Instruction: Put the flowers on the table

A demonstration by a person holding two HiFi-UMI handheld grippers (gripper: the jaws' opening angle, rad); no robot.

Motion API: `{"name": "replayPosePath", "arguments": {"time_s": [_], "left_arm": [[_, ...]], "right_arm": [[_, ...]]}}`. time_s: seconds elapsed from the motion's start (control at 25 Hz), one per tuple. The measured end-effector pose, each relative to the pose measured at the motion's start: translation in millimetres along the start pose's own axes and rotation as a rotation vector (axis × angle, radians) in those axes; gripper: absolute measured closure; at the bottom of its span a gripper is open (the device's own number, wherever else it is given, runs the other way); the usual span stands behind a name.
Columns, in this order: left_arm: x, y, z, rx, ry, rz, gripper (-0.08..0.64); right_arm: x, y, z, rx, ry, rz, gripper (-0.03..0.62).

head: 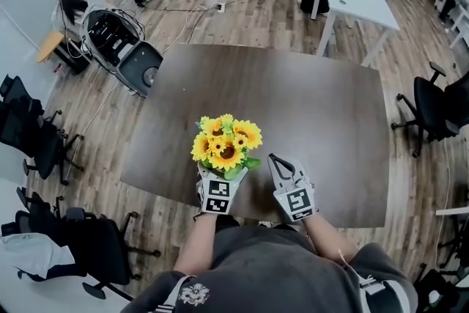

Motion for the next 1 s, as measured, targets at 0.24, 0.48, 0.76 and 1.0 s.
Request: {"name": "replayPosePath", "arguments": {"time_s": [0.24,0.48,0.76,1.0], "left_arm": [[14.2,4.0,9.6,-0.011,-0.032,0.003,0.018],[39.9,7.4,22.2,-0.018,-0.046,0.014,0.018],[52.3,4.3,46.2,-0.041,-0.067,0.041,0.017],[57.5,6.9,70.7,-0.064,-0.080,0.037,0.018]], "right_arm": [[0.9,5.9,20.9,0.054,-0.015,-0.038,0.569],[2.9,36.1,45.1,0.055,-0.047,0.039,0.569],[13.0,39.1,64.4,0.063,-0.088,0.037,0.569],[11.6,39.8,81.6,0.047,-0.135,0.052,0.569]]}}
Point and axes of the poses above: the fingertips, and each gripper's own axes: x forward along the fingers, y to its right, z out of its underside, the point moved 4 cm from there along -x, backward along the fingers, and after that the axes turned 15 degrees about y, right-handed, at the moved point
